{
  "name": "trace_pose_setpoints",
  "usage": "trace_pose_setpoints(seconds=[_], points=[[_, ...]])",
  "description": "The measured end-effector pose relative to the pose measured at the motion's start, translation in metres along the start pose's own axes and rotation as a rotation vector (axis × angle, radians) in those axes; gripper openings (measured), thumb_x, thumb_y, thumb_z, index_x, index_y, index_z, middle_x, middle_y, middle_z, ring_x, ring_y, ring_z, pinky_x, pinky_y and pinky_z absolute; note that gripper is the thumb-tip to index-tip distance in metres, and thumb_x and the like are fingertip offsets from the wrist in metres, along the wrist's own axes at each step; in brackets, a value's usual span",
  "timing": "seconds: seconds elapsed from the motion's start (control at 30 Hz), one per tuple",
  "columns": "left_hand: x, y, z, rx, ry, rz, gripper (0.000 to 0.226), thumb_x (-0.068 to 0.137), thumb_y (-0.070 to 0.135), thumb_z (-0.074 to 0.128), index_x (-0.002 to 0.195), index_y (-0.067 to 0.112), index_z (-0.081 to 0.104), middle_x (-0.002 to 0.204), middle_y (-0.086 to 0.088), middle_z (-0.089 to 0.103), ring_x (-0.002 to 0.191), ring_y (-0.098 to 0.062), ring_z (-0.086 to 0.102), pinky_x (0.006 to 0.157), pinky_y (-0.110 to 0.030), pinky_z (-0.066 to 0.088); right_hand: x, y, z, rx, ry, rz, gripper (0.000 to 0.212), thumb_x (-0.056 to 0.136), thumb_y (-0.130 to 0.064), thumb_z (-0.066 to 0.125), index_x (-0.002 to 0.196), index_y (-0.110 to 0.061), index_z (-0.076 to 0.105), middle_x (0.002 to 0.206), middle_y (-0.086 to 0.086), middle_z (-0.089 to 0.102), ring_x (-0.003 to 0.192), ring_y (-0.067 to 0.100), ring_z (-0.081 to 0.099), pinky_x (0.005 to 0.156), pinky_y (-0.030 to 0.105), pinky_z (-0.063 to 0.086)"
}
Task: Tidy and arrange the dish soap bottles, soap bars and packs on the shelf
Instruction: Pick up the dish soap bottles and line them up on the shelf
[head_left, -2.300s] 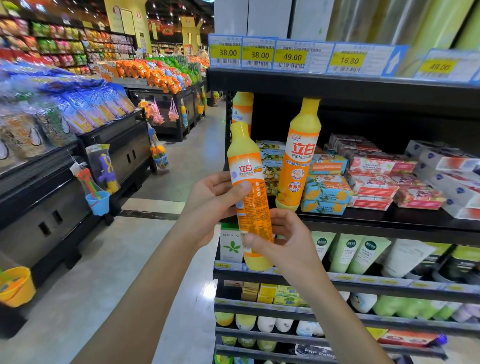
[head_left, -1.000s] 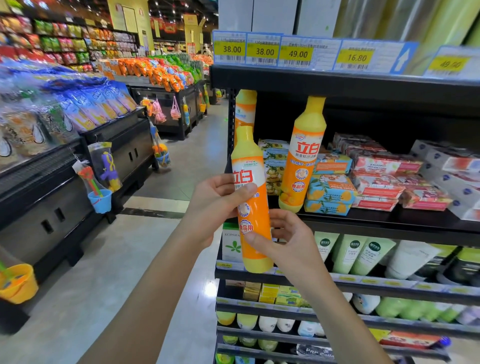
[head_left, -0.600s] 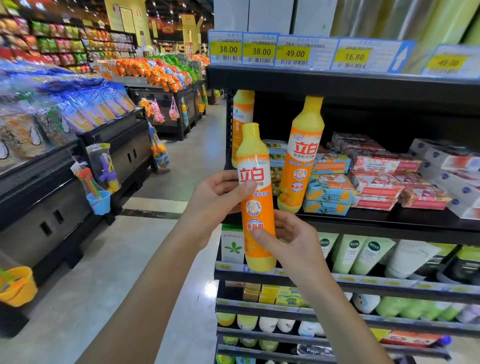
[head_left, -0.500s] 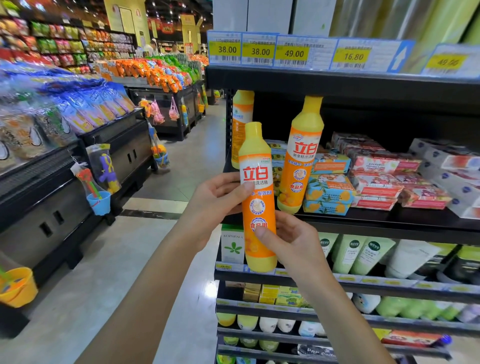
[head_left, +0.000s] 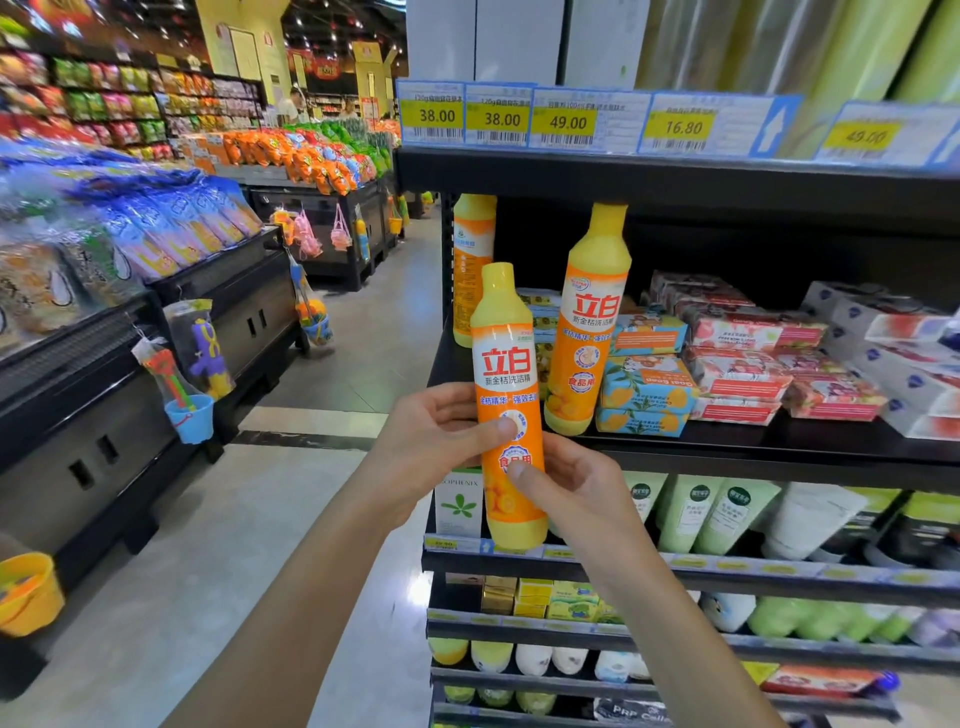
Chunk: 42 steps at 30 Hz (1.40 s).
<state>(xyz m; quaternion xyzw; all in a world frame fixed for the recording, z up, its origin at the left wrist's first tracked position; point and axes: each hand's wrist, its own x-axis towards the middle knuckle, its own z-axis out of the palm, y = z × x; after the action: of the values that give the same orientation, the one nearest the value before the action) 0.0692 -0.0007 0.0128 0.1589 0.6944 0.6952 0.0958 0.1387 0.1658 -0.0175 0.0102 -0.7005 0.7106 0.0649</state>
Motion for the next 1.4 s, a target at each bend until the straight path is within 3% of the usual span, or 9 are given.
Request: trace_pose_setpoints(seconds=[0.2, 0.3, 0.43, 0.57, 0.7, 1.0, 1.1, 1.2, 1.4], points=[[0.01, 0.008, 0.001, -0.017, 0.016, 0.011, 0.036, 0.083, 0.016, 0.08, 0.117, 0.016, 0.069, 0.107, 0.0, 0.079, 0.099, -0.017, 0.076, 0.076, -0.029, 0.063, 0.008, -0.004, -0.017, -0.049, 0.034, -0.077, 0.028, 0.098, -0.015, 0.067, 0.123, -0.027, 0.069, 0.114, -0.013, 0.076, 0.108, 0.0, 0.069, 0.091, 0.021, 0.057], [0.02, 0.015, -0.003, 0.008, 0.033, 0.037, 0.037, 0.081, 0.017, 0.081, 0.116, 0.018, 0.069, 0.11, -0.001, 0.078, 0.1, -0.016, 0.076, 0.08, -0.029, 0.063, 0.016, 0.005, -0.042, -0.384, 0.217, -0.149, 0.029, 0.096, -0.016, 0.069, 0.125, -0.021, 0.071, 0.118, -0.015, 0.072, 0.11, 0.003, 0.066, 0.103, 0.031, 0.053], [0.036, 0.024, -0.008, 0.061, 0.038, 0.102, 0.032, 0.082, 0.012, 0.081, 0.108, 0.024, 0.069, 0.104, 0.005, 0.078, 0.096, -0.009, 0.075, 0.074, -0.022, 0.061, 0.025, 0.017, -0.067, -0.929, 0.323, -0.275, 0.035, 0.093, -0.026, 0.074, 0.127, -0.017, 0.07, 0.127, -0.004, 0.067, 0.12, 0.012, 0.055, 0.103, 0.023, 0.037], [0.049, 0.025, -0.009, 0.088, 0.045, 0.128, 0.033, 0.083, 0.014, 0.081, 0.112, 0.024, 0.068, 0.107, 0.005, 0.077, 0.1, -0.009, 0.074, 0.081, -0.027, 0.062, 0.036, 0.033, -0.077, -1.161, 0.359, -0.274, 0.045, 0.087, -0.034, 0.081, 0.124, -0.012, 0.071, 0.122, 0.005, 0.068, 0.118, 0.028, 0.056, 0.1, 0.04, 0.046], [0.058, 0.024, -0.006, 0.127, 0.065, 0.164, 0.039, 0.084, 0.016, 0.081, 0.118, 0.027, 0.064, 0.116, 0.006, 0.073, 0.108, -0.009, 0.07, 0.088, -0.028, 0.058, 0.043, 0.052, -0.081, -1.209, 0.447, -0.368, 0.039, 0.078, -0.027, 0.089, 0.11, -0.007, 0.076, 0.106, 0.006, 0.068, 0.102, 0.032, 0.063, 0.082, 0.044, 0.057], [0.067, 0.017, 0.01, 0.263, 0.044, 0.304, 0.047, 0.091, 0.017, 0.076, 0.129, 0.036, 0.057, 0.113, 0.027, 0.066, 0.105, 0.015, 0.063, 0.08, -0.006, 0.052, 0.046, 0.063, -0.082, -1.168, 0.5, -0.423, 0.036, 0.077, -0.025, 0.09, 0.106, -0.008, 0.076, 0.104, 0.005, 0.067, 0.102, 0.03, 0.061, 0.081, 0.042, 0.056], [0.07, 0.008, 0.014, 0.253, 0.073, 0.33, 0.044, 0.092, 0.021, 0.074, 0.126, 0.042, 0.057, 0.122, 0.021, 0.067, 0.113, 0.006, 0.063, 0.09, -0.017, 0.055, 0.046, 0.064, -0.083, -1.148, 0.506, -0.416, 0.036, 0.078, -0.025, 0.089, 0.107, -0.008, 0.076, 0.104, 0.004, 0.066, 0.103, 0.029, 0.06, 0.082, 0.043, 0.056], [0.072, -0.003, 0.014, 0.224, 0.089, 0.313, 0.053, 0.091, 0.026, 0.075, 0.142, 0.027, 0.057, 0.133, 0.009, 0.067, 0.122, -0.005, 0.063, 0.103, -0.035, 0.055, 0.046, 0.065, -0.083, -1.141, 0.508, -0.427, 0.035, 0.079, -0.025, 0.089, 0.106, -0.008, 0.076, 0.104, 0.004, 0.065, 0.104, 0.029, 0.06, 0.084, 0.042, 0.055], [0.062, -0.029, 0.013, 0.287, 0.145, 0.252, 0.073, 0.083, 0.019, 0.085, 0.145, 0.025, 0.046, 0.126, 0.004, 0.066, 0.116, -0.008, 0.064, 0.099, -0.031, 0.055, 0.048, 0.067, -0.083, -1.116, 0.516, -0.439, 0.035, 0.078, -0.024, 0.089, 0.106, -0.008, 0.076, 0.103, 0.004, 0.065, 0.102, 0.028, 0.06, 0.085, 0.042, 0.055]])
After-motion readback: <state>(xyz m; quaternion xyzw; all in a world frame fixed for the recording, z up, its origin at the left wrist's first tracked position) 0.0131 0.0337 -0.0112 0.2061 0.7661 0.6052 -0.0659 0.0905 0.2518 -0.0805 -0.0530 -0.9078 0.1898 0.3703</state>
